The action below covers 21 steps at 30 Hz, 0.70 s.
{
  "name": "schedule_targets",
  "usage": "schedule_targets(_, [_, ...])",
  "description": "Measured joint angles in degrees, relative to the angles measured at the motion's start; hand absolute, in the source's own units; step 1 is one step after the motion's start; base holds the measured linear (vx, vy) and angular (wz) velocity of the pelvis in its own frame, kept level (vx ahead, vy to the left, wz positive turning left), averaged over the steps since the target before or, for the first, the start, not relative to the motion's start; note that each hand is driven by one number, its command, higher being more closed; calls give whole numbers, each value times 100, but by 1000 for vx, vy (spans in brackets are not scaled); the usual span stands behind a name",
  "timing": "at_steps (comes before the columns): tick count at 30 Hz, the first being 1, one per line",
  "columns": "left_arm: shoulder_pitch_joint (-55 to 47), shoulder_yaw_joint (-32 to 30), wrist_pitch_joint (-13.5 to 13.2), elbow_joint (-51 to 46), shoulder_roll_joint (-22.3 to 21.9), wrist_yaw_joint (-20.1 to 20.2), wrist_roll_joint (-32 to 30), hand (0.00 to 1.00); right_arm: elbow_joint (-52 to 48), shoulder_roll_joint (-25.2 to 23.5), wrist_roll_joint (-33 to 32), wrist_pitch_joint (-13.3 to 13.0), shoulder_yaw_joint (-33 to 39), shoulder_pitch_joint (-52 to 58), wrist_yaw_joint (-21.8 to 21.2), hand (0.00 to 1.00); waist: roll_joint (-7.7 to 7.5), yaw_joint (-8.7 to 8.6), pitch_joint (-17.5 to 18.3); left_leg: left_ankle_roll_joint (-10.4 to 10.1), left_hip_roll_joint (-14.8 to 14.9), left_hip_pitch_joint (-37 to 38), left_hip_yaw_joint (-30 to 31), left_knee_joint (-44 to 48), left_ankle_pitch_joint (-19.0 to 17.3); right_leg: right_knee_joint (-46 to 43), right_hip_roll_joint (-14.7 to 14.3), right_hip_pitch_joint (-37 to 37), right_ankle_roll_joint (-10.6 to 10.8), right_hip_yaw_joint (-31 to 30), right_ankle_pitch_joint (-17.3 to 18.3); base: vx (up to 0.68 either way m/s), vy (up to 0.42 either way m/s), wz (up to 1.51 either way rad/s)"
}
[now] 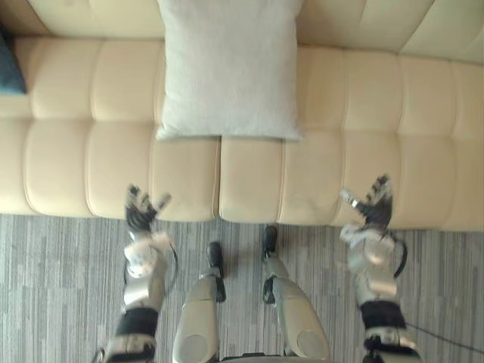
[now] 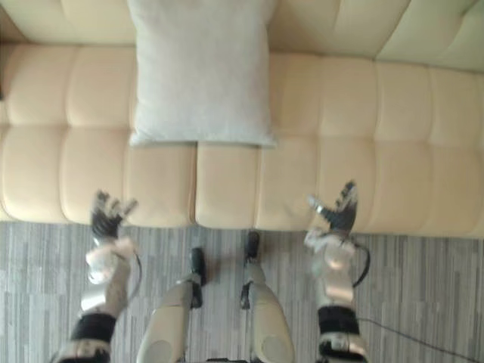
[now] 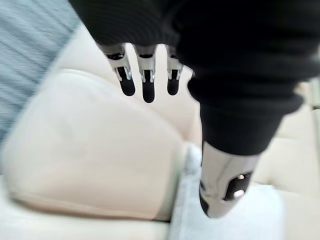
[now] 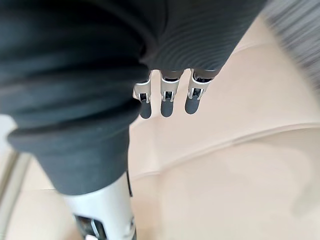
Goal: Pick up cushions and gather them together orderly.
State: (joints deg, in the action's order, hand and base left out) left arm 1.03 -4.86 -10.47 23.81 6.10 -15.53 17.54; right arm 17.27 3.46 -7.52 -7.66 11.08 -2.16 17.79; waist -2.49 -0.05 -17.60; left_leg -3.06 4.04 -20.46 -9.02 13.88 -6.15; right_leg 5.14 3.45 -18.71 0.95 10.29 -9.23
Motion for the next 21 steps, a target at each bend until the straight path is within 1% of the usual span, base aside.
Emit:
schedule_targets(1, [-159,-21,40,340,-117,73,-190,0,145,-127,107,29,-7,261,-79,0,-11,31,192,-35,41,227,-18,-86,-36,0,-10,189,-31,147,93,134,3,-4])
schedule_targets(2, [-244,-21,87,576,-163,114,-295,0,281,-175,147,48,-28,394,-132,0,-12,38,328,-53,53,377,-20,-145,-48,0,-19,307,-1,190,118,122,-1,-7])
schedule_targets(3, [-357,-26,152,973,-241,188,-412,0,571,-208,208,53,-59,548,-198,0,3,40,552,-91,77,576,-64,-242,-73,0,-48,460,24,190,164,137,-4,-9])
schedule_targets(5, [-509,-24,234,1579,-332,258,-608,0,1145,-242,307,73,-66,624,-322,0,23,51,818,-135,105,952,-155,-415,-103,0,-94,709,12,125,233,139,5,-20])
schedule_targets(8, [-527,-28,336,2340,-357,375,-930,0,2128,-236,311,134,-62,601,-471,0,50,57,1050,-154,121,1336,-226,-604,-115,2,-138,965,36,32,285,76,12,-17])
schedule_targets(12, [-628,-81,401,2792,-299,453,-1300,0,3048,-231,313,228,-58,571,-616,0,58,73,1098,-162,113,1780,-406,-783,-123,14,-161,1230,53,-154,295,35,25,-23])
schedule_targets(17, [-718,-84,466,3072,-219,454,-1613,0,3576,-154,312,300,0,626,-667,0,82,72,1151,-140,87,2171,-506,-749,-247,4,-167,1559,52,-316,288,16,43,-17])
schedule_targets(21, [-748,-81,468,3174,-221,456,-1752,0,3673,-80,313,317,25,699,-672,0,110,71,1213,-87,29,2256,-508,-666,-329,1,-116,1666,81,-355,281,-25,50,-3])
